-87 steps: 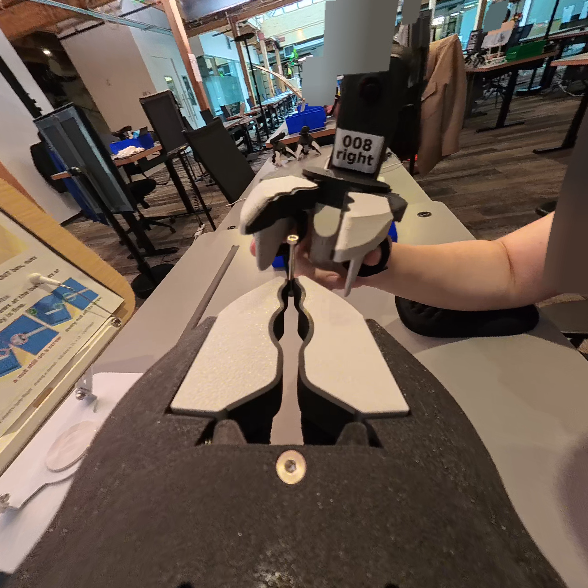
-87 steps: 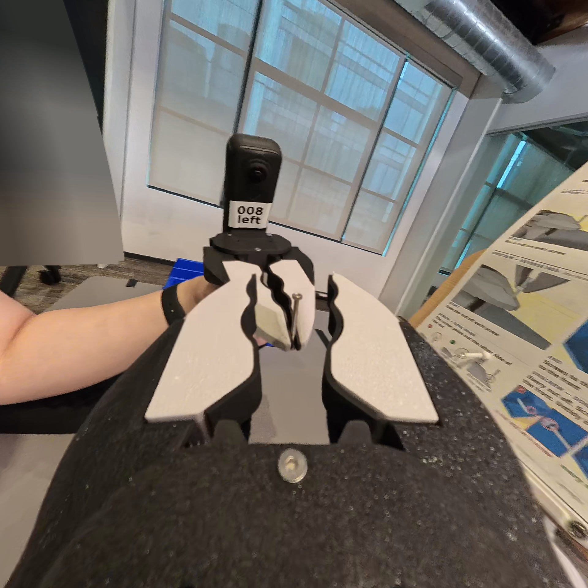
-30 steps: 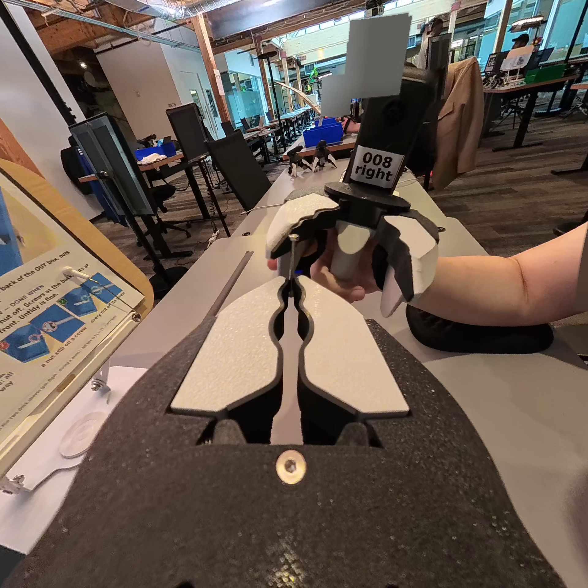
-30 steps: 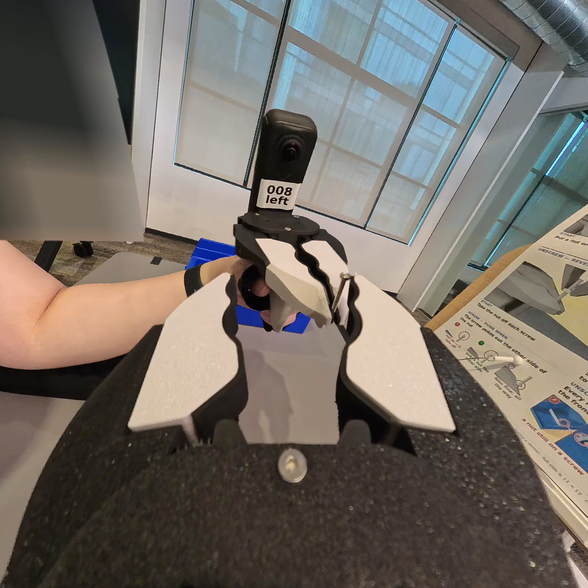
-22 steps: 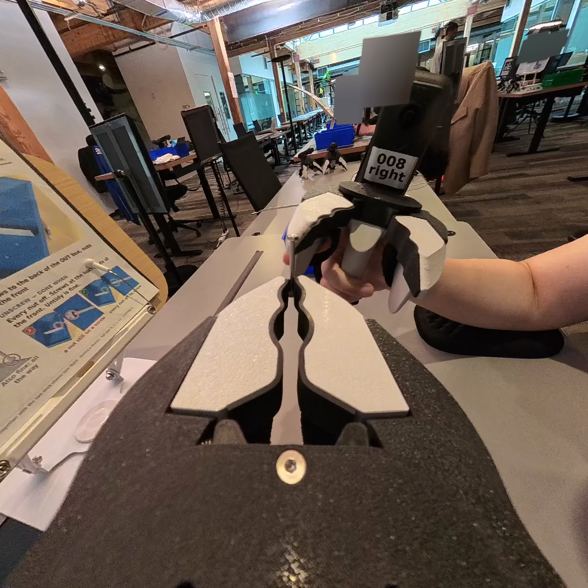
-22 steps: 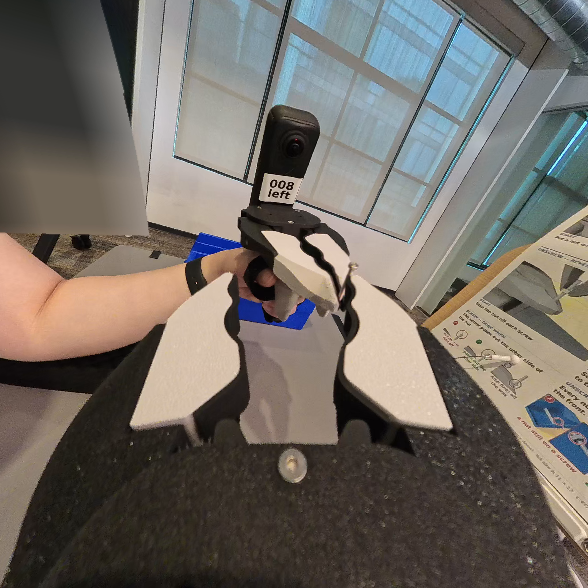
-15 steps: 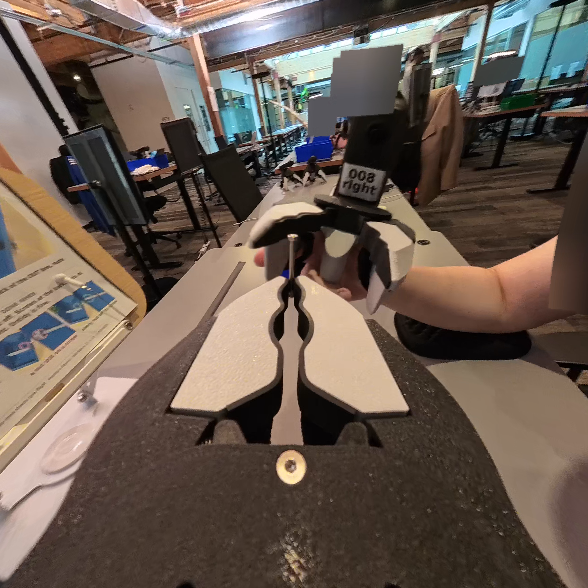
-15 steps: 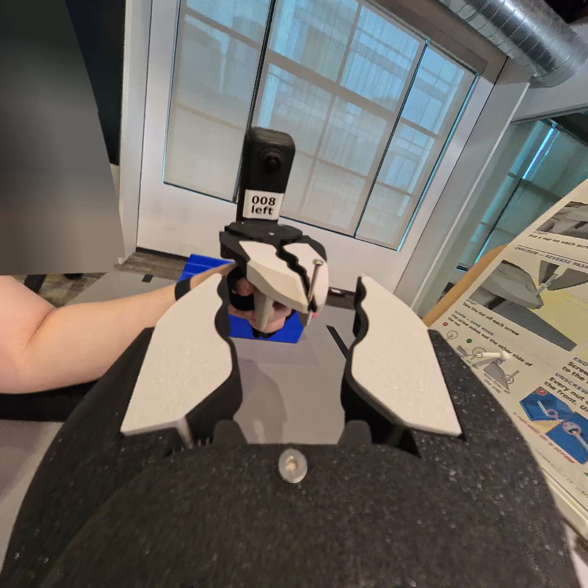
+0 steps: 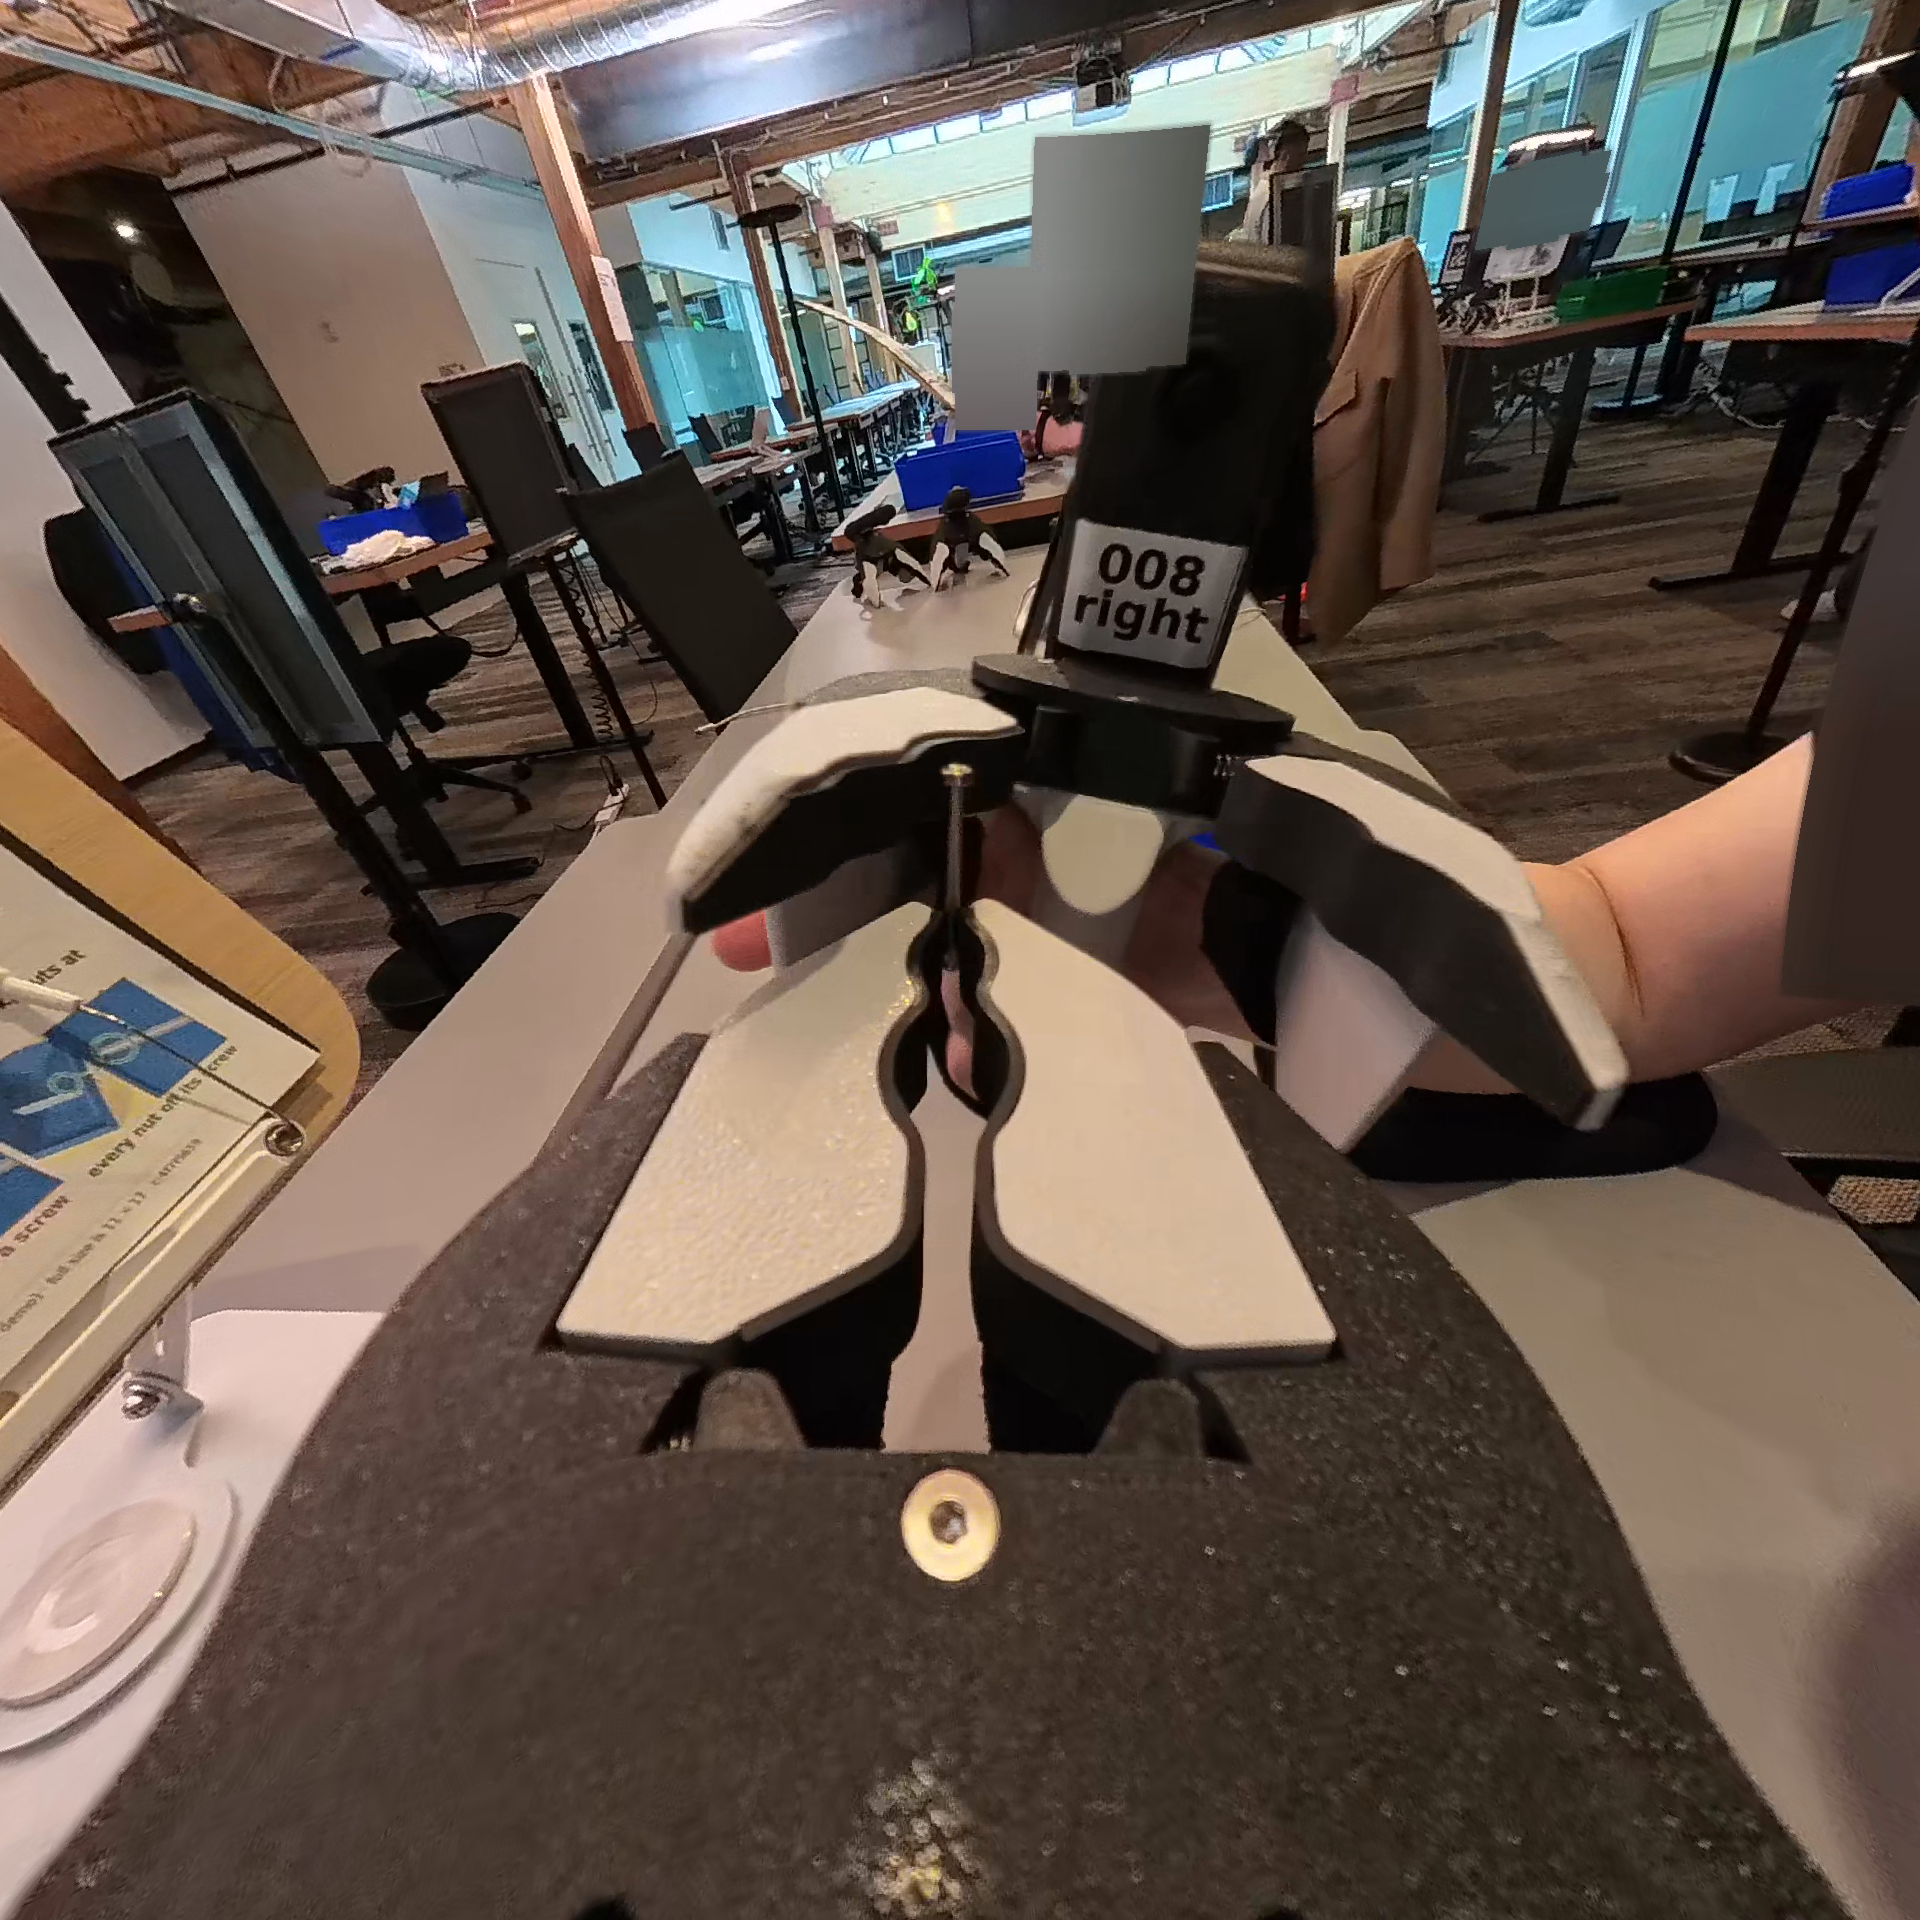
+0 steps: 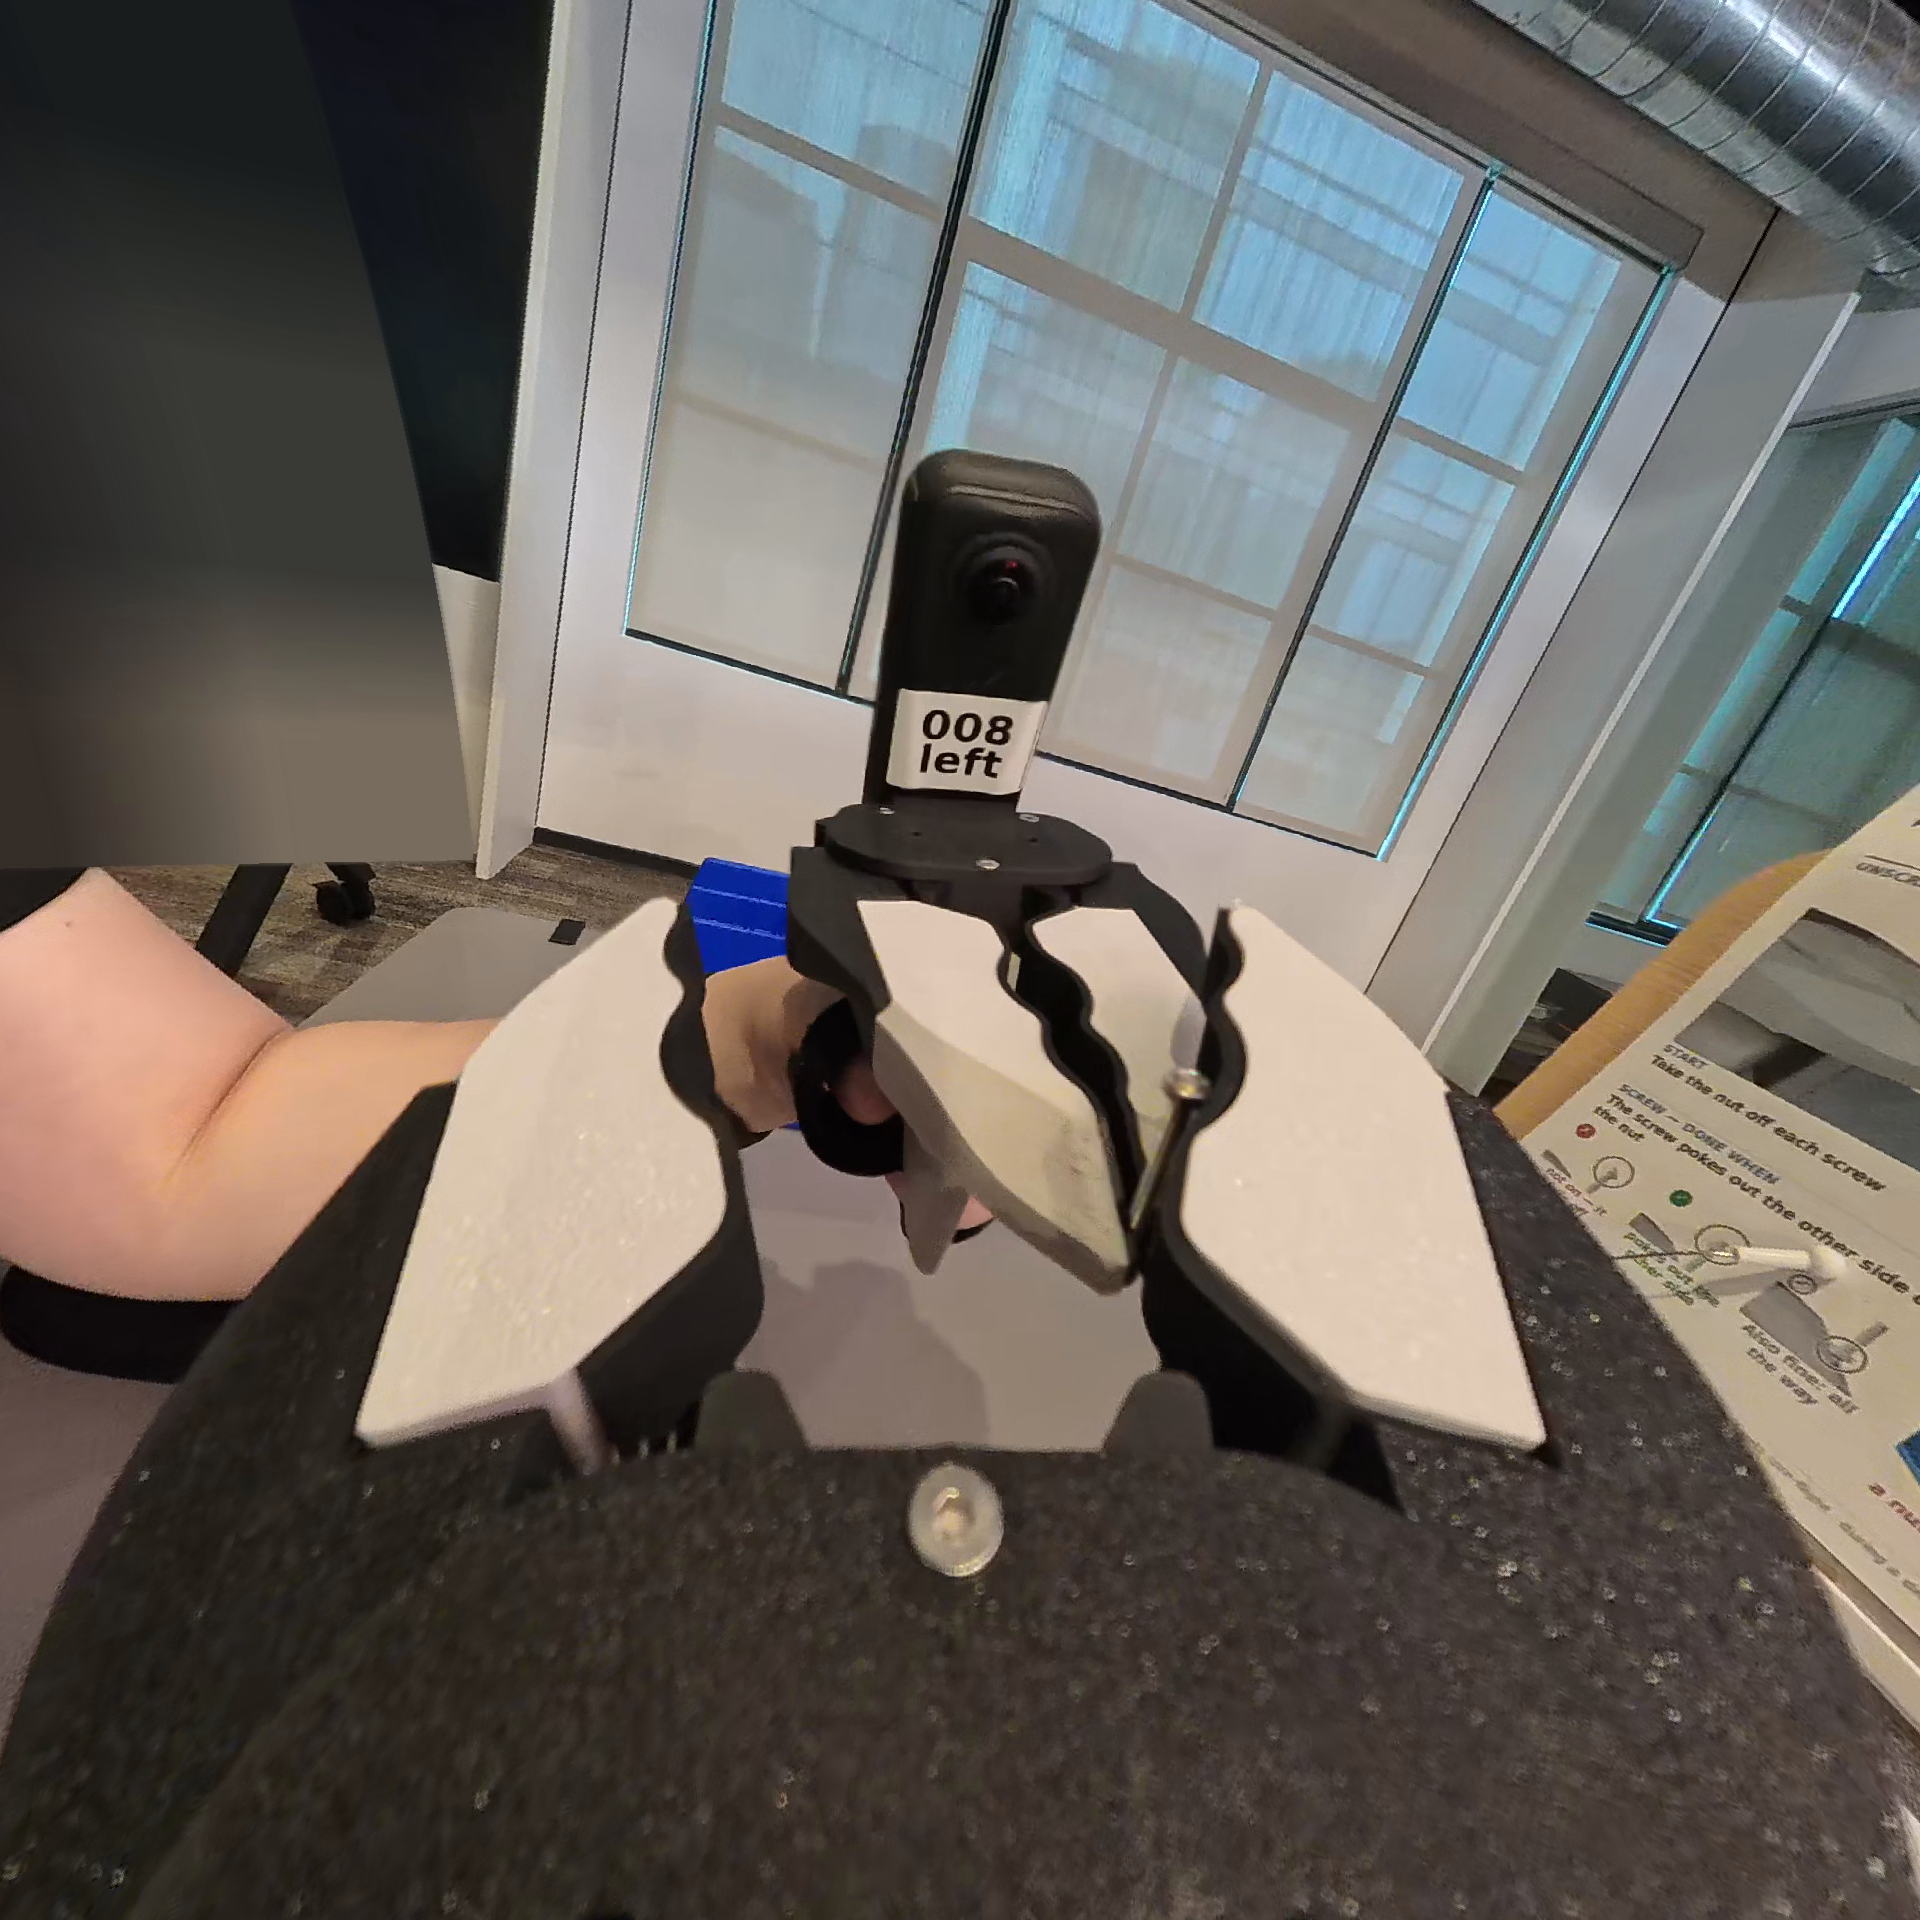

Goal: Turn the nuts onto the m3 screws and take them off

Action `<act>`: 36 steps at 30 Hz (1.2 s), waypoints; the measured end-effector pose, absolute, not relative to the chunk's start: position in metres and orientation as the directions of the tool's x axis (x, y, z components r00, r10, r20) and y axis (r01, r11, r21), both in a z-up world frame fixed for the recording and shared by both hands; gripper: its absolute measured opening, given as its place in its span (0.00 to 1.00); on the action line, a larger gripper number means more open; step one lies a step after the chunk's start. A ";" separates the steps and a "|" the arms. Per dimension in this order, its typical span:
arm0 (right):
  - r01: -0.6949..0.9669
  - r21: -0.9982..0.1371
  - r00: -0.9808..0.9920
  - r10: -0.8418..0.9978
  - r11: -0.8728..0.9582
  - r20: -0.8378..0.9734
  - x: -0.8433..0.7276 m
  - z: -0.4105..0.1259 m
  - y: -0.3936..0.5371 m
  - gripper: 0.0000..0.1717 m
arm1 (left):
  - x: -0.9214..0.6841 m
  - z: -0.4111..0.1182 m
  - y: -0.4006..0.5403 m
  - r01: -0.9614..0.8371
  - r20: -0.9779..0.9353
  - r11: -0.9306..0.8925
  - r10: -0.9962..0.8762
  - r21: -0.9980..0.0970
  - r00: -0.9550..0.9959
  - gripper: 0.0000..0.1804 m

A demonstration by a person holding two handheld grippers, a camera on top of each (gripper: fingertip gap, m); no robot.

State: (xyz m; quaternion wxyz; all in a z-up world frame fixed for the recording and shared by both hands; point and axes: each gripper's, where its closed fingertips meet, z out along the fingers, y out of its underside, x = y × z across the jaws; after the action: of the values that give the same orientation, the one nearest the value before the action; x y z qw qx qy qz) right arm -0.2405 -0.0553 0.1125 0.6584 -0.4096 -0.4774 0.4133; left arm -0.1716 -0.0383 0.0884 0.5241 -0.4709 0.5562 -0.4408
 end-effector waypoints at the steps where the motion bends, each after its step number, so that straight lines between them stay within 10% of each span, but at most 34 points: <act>1: -0.146 -0.934 0.206 0.933 0.326 0.294 -0.241 0.111 -0.055 0.53 | -0.172 0.088 -0.038 -0.065 -0.164 0.164 -0.986 -0.984 -0.007 0.01; 36: -0.099 -0.934 0.242 0.919 0.342 0.311 -0.232 0.108 -0.046 0.51 | -0.195 0.095 -0.016 -0.033 -0.133 0.131 -0.987 -0.991 0.090 0.01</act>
State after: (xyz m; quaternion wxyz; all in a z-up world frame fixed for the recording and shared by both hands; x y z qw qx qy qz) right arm -0.2324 -0.0459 0.1079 0.6631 -0.4261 -0.4812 0.3837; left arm -0.1949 -0.0160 0.0953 0.5477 -0.4948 0.5152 -0.4357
